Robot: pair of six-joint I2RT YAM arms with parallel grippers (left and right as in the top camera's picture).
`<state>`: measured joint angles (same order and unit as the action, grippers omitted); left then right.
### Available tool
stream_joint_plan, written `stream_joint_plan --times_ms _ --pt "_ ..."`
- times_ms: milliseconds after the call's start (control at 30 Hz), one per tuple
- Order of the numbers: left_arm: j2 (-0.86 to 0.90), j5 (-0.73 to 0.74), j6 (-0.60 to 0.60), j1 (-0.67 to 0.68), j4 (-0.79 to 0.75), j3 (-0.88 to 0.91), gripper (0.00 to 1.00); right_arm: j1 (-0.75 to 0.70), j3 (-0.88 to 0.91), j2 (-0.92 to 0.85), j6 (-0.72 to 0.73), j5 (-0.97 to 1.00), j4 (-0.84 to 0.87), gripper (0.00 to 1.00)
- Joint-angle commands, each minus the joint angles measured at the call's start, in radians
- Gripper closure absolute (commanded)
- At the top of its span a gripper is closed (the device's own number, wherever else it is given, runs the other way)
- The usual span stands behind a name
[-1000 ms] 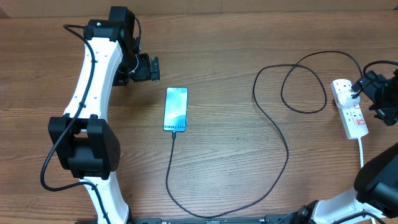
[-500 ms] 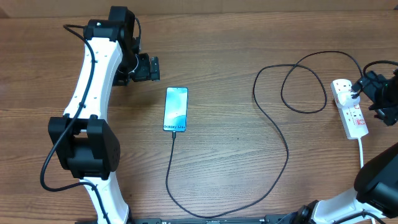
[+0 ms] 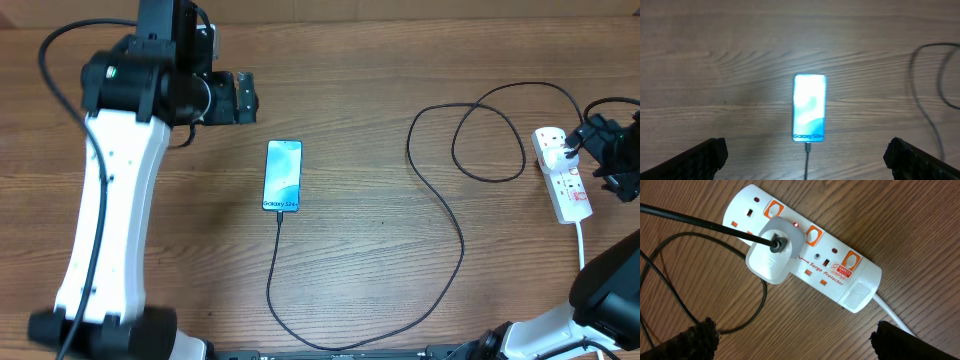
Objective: Plug charger to phone and switch on socket
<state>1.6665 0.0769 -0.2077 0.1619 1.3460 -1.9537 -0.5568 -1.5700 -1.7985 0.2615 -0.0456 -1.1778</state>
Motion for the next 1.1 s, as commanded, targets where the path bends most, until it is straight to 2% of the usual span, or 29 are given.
stream_joint_plan --times_ms 0,367,667,1067 --pt "-0.073 -0.006 -0.010 0.037 0.000 -0.005 0.00 -0.003 -0.002 0.003 -0.004 -0.001 0.003 0.00" --pt "-0.138 -0.044 0.005 0.061 0.005 -0.005 0.00 -0.003 -0.002 0.003 -0.004 -0.001 0.003 0.00" --pt "-0.143 -0.049 0.005 0.062 0.097 -0.005 0.00 -0.003 -0.002 0.003 -0.004 -0.001 0.005 0.00" --pt "-0.143 0.047 0.006 0.070 -0.005 -0.005 0.01 -0.003 -0.002 0.003 -0.004 -0.001 0.005 0.00"
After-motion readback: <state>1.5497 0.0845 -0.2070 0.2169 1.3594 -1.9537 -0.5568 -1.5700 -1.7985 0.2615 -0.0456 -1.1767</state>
